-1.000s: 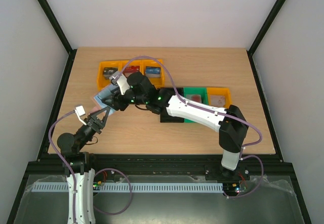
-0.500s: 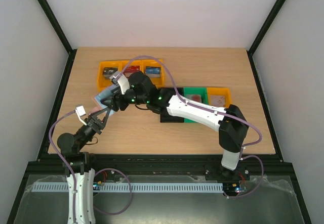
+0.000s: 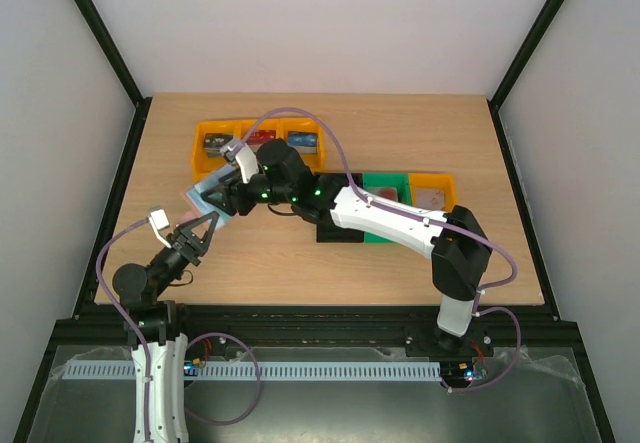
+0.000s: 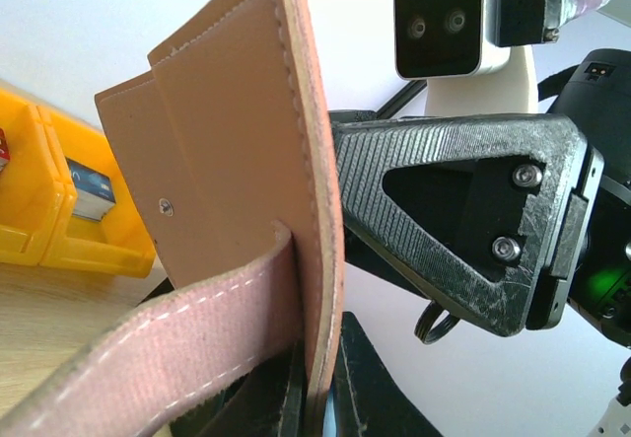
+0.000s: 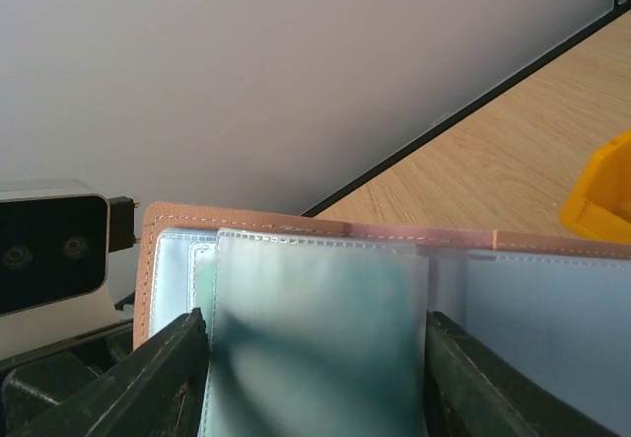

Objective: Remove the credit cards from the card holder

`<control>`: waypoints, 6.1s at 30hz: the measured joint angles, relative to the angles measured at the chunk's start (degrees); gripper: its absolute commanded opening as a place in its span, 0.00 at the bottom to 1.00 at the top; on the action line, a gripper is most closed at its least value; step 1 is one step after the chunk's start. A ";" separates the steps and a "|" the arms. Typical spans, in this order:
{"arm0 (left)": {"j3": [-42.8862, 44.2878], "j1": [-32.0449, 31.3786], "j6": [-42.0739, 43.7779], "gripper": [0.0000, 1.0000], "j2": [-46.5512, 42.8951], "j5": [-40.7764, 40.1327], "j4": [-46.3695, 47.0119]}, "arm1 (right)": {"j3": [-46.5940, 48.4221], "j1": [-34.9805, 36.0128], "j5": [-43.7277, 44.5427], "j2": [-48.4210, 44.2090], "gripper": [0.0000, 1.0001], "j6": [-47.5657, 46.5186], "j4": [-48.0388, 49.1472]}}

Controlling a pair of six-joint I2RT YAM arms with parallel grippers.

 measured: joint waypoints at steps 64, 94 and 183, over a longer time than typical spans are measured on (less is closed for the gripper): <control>4.55 2.54 -5.68 0.28 3.34 5.95 9.27 | -5.84 -2.80 -18.60 -8.92 0.02 -6.25 5.05; 27.69 3.17 47.80 0.02 17.57 -21.57 -23.76 | -13.11 -9.27 5.86 -11.98 0.43 -7.15 -3.50; 24.48 -2.25 40.15 0.02 17.00 16.68 -11.23 | -12.90 -9.11 -35.41 -15.91 0.09 -10.03 11.65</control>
